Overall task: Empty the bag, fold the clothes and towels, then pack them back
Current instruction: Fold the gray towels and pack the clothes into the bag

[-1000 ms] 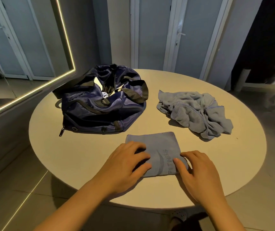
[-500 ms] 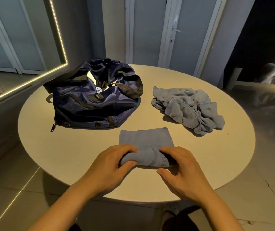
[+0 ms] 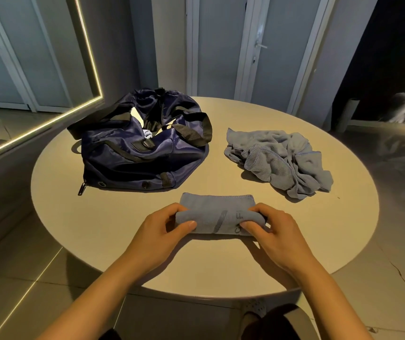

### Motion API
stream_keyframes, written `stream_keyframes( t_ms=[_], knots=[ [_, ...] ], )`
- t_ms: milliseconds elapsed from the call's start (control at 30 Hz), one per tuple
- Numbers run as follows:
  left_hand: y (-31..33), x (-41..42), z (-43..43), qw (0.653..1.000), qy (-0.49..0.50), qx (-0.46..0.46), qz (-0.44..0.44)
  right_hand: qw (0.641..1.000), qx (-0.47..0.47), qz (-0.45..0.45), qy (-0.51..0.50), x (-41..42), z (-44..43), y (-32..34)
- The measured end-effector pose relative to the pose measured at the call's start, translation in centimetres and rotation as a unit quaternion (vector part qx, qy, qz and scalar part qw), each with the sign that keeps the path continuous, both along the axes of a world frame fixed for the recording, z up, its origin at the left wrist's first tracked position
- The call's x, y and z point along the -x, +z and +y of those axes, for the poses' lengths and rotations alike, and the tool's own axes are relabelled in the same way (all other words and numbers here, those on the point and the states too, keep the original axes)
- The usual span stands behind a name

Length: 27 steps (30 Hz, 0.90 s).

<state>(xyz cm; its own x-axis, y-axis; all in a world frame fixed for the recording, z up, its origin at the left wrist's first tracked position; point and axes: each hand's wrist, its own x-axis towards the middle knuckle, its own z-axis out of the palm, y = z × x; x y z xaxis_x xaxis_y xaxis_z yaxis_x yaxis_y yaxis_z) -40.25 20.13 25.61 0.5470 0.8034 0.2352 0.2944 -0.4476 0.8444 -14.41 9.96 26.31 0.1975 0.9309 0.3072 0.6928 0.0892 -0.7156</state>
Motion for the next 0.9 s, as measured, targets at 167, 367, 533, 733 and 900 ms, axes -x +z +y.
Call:
stream_keyframes(
  t_ms=[167, 367, 533, 733, 900],
  knots=[
    [0.8, -1.5, 1.1, 0.997, 0.08, -0.003, 0.006, 0.999, -0.001, 0.041, -0.018, -0.2, 1.0, 0.0],
    [1.4, -4.2, 2.2, 0.975, 0.206, -0.058, 0.06, 0.996, 0.013, -0.037, -0.086, -0.4, 4.0, 0.4],
    [1.5, -6.0, 3.6, 0.957, 0.265, -0.047, 0.108, 0.985, 0.041, -0.08, -0.146, -0.4, 6.8, 0.0],
    [1.6, -6.5, 4.7, 0.952, 0.263, -0.033, 0.156, 0.98, 0.052, -0.029, -0.191, -0.5, 7.9, -0.3],
    [2.0, -6.9, 5.2, 0.946, 0.257, -0.019, 0.196, 0.968, 0.03, -0.035, -0.246, 0.3, 7.5, -0.7]
  ],
)
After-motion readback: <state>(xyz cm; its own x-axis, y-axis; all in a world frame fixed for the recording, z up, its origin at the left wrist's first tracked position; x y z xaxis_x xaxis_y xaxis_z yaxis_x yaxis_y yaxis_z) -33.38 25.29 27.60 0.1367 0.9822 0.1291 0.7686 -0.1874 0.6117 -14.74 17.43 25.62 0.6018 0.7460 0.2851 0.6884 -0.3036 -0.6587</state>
